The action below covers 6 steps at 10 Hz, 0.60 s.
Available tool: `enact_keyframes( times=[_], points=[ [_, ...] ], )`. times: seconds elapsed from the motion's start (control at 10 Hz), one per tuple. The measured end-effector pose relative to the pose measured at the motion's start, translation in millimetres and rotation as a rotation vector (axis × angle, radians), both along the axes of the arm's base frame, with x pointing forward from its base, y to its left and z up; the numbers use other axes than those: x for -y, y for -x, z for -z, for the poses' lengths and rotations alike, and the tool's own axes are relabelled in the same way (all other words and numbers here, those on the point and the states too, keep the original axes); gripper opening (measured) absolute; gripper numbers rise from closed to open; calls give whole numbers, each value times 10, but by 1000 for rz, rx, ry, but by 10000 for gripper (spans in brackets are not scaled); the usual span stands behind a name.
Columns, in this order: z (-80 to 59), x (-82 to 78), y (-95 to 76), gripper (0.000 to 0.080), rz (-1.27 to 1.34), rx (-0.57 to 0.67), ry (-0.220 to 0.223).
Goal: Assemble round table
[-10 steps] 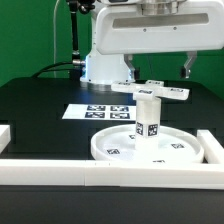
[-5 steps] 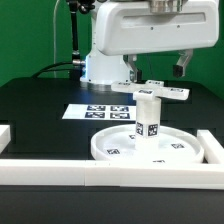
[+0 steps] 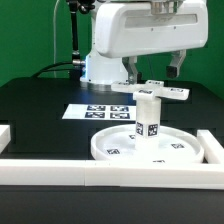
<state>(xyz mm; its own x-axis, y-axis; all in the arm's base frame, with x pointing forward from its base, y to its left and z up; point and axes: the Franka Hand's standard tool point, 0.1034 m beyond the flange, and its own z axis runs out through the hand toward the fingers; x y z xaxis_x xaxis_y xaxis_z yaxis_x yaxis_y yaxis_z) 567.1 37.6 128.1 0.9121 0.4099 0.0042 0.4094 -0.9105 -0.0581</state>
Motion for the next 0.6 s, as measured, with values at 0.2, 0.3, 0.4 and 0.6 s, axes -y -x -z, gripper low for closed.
enact_keyframes(
  times=[0.2, 0.3, 0.4, 0.6],
  points=[
    [43, 14, 41, 648, 39, -7, 3],
    [71, 26, 67, 648, 46, -8, 4],
    [100, 36, 96, 648, 44, -11, 6],
    [126, 24, 115, 648, 40, -5, 7]
  ],
)
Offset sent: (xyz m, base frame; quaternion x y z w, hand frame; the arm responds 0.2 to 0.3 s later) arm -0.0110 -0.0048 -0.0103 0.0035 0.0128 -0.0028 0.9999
